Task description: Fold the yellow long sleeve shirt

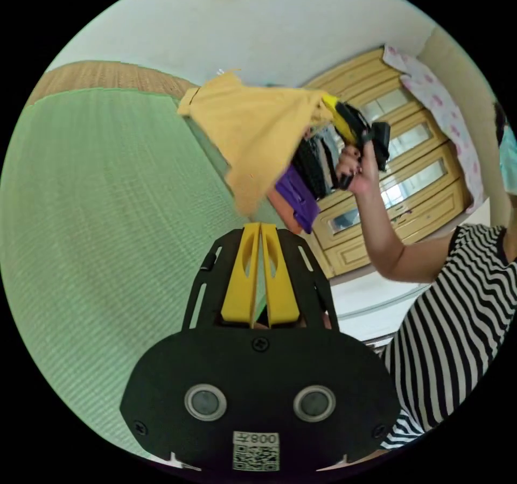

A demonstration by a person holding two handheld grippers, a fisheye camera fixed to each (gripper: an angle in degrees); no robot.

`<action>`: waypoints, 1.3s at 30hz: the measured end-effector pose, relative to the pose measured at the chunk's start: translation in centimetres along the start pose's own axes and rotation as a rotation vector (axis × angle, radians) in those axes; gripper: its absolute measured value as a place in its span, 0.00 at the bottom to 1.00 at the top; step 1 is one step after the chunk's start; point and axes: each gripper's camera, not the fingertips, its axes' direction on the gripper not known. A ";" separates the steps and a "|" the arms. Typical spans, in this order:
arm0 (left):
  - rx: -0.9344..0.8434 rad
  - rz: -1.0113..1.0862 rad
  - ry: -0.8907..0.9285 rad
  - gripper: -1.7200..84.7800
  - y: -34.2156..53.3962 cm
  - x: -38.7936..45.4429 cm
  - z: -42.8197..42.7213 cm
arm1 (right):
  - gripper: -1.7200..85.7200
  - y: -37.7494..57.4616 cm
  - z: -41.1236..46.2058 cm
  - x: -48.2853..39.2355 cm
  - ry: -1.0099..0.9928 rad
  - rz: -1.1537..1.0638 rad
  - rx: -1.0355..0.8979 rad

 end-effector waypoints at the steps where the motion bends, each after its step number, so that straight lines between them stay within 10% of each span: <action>1: 0.016 -0.015 0.013 0.04 0.6 -0.4 -1.1 | 0.03 0.1 0.0 -0.9 -0.012 -0.002 -0.016; 19: 0.076 -0.151 0.033 0.07 11.4 -8.5 -14.8 | 0.08 4.7 -8.4 -8.4 0.338 0.375 -0.165; 39: -0.172 -0.086 -0.112 0.14 -5.3 -20.5 -11.2 | 0.13 -11.6 17.7 -15.0 0.412 -0.014 -0.606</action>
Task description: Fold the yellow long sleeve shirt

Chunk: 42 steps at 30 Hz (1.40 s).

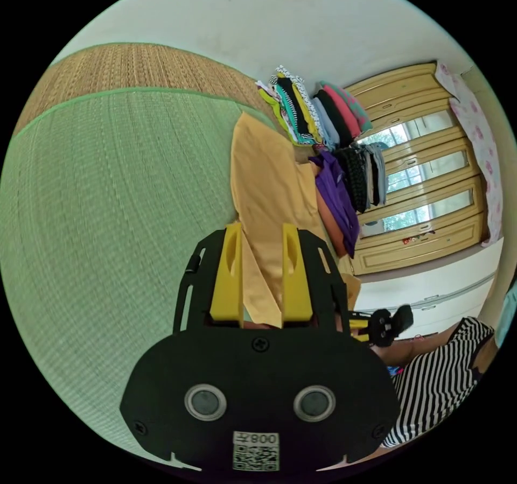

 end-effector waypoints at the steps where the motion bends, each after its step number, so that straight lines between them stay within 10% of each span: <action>1: -0.008 0.000 -0.007 0.14 -0.4 -0.3 0.3 | 0.13 -0.3 0.0 0.0 0.009 -0.002 -0.007; 11: -0.154 -0.046 0.017 0.04 2.9 -3.5 5.0 | 0.03 -2.1 -4.4 1.3 0.092 -0.007 -0.031; 27: 0.283 -0.024 0.380 0.03 34.4 3.1 -7.2 | 0.02 10.6 -34.8 5.3 0.073 0.041 0.359; 42: 0.705 0.343 0.266 0.02 65.2 17.0 -18.0 | 0.02 28.5 -58.4 2.5 0.115 -0.089 0.847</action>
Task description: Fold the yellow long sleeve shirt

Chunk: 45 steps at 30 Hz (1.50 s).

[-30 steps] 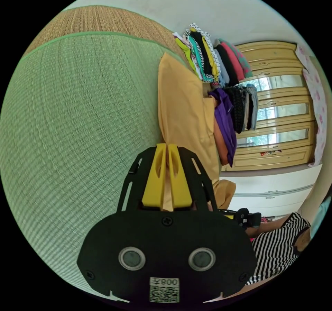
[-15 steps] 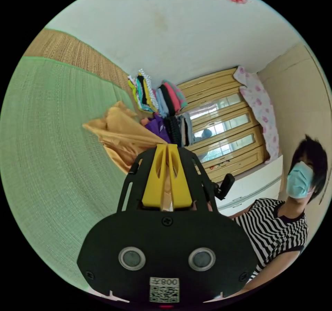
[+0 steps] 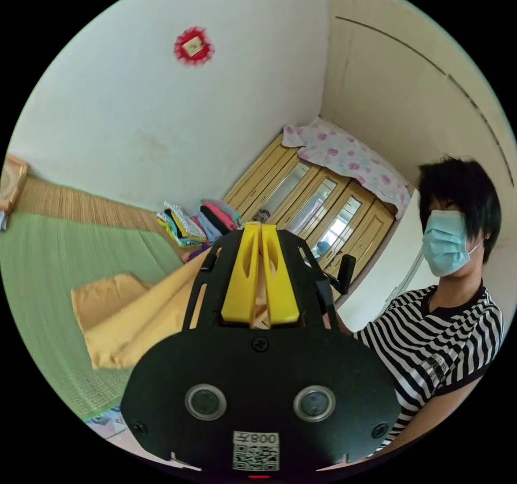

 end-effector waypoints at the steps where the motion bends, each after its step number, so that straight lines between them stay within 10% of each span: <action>1: 0.007 0.023 -0.002 0.02 0.3 0.9 -0.6 | 0.02 -0.1 -0.8 -0.1 0.001 -0.008 0.013; 25: 0.153 0.493 -0.194 0.02 7.4 19.2 -15.1 | 0.02 2.5 -10.4 0.0 -0.096 -0.190 0.322; 34: 0.120 0.452 -0.280 0.03 0.6 13.3 -13.3 | 0.02 0.6 5.3 4.4 -0.151 -0.193 0.242; 45: -0.035 0.136 -0.563 0.04 -17.2 -12.7 -4.8 | 0.03 -4.1 48.3 14.1 -0.221 -0.068 -0.174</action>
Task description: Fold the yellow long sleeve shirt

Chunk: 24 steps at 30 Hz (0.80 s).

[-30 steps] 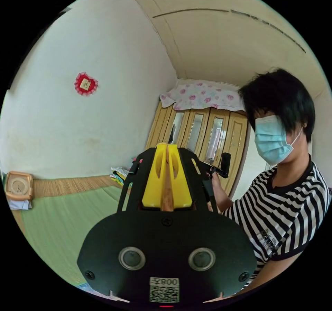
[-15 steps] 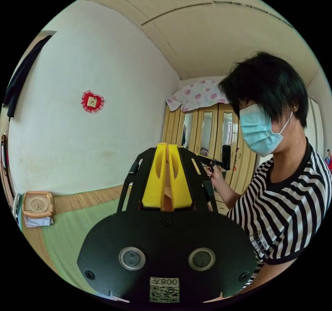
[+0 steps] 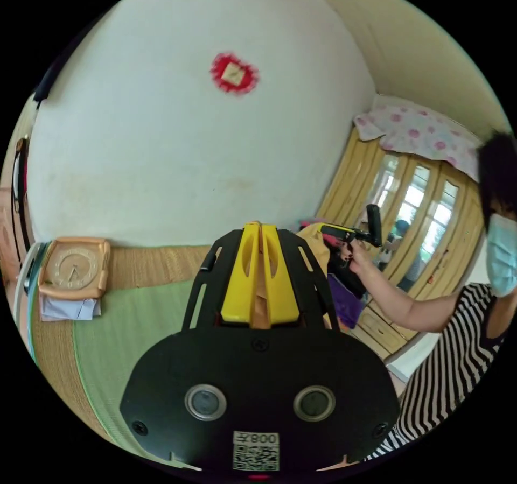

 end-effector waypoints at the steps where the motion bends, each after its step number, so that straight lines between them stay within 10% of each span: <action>1: -0.026 -0.013 -0.024 0.04 -0.5 -1.4 1.6 | 0.03 -0.1 2.6 1.1 -0.001 0.016 -0.035; 9: -0.462 -0.384 -0.186 0.09 -0.1 -18.9 19.8 | 0.06 9.5 33.4 13.3 0.005 0.339 -0.459; 24: -0.762 -0.427 -0.101 0.13 0.0 -19.5 20.1 | 0.08 35.9 36.1 8.9 0.049 0.440 -0.418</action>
